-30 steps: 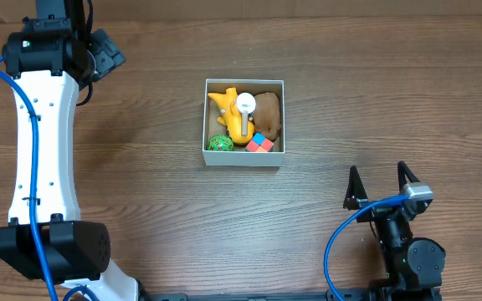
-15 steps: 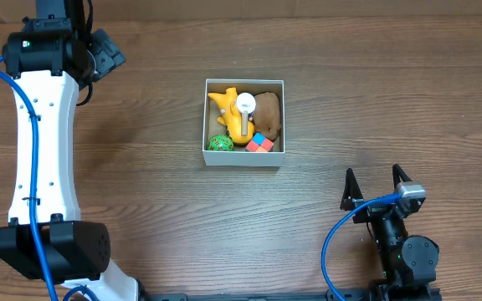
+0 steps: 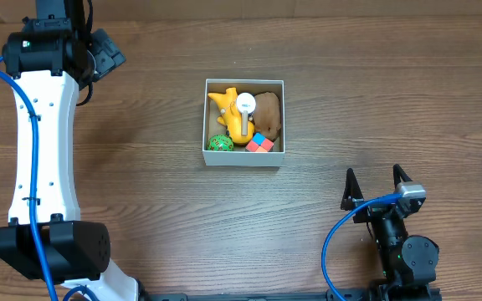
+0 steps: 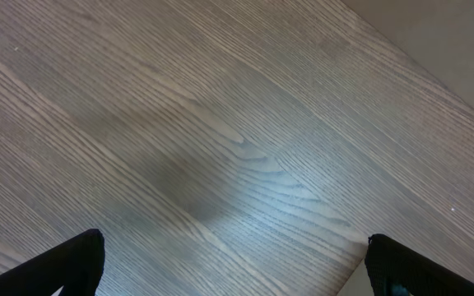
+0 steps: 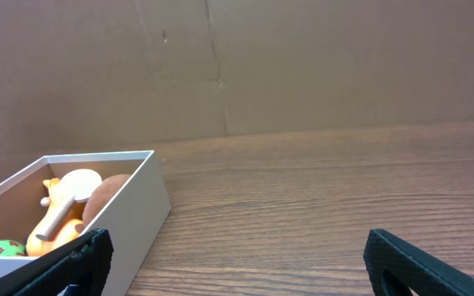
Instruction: Pack container
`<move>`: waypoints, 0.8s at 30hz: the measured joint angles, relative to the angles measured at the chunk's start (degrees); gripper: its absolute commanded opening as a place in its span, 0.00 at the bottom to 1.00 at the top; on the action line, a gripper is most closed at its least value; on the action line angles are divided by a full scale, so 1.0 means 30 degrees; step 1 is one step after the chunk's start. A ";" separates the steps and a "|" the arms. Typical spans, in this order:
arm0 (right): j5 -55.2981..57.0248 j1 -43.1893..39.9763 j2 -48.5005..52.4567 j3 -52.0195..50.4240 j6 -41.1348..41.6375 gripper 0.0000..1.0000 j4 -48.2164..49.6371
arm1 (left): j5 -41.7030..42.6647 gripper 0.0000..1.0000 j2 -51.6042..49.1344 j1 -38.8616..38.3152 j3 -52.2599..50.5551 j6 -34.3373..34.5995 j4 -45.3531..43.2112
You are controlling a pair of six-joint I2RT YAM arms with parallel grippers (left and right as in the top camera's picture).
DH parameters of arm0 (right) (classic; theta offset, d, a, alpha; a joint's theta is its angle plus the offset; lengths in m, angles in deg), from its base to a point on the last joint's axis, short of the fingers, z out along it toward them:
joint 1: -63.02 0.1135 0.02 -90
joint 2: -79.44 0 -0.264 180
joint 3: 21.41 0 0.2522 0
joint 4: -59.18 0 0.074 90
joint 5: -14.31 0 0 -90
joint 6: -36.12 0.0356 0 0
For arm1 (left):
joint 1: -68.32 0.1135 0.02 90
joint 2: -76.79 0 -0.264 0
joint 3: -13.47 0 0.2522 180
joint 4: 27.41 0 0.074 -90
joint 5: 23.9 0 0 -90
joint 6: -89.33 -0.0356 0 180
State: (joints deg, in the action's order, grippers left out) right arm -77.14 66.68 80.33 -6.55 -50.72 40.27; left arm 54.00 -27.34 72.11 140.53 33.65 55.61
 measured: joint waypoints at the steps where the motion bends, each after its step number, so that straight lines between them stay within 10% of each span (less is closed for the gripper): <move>1: -0.0007 0.0007 0.0000 0.0000 0.0007 1.00 0.0007 | 0.0000 1.00 0.0000 0.0000 0.0000 0.0000 0.0000; 24: -0.0007 0.0000 0.0007 -0.0015 0.0000 1.00 0.0007 | 0.0007 1.00 0.0335 0.0000 -0.0007 0.0000 0.0000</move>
State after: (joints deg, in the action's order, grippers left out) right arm -77.16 66.68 80.35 -6.59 -50.72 40.30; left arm 54.02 -26.34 72.11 140.51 33.65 55.61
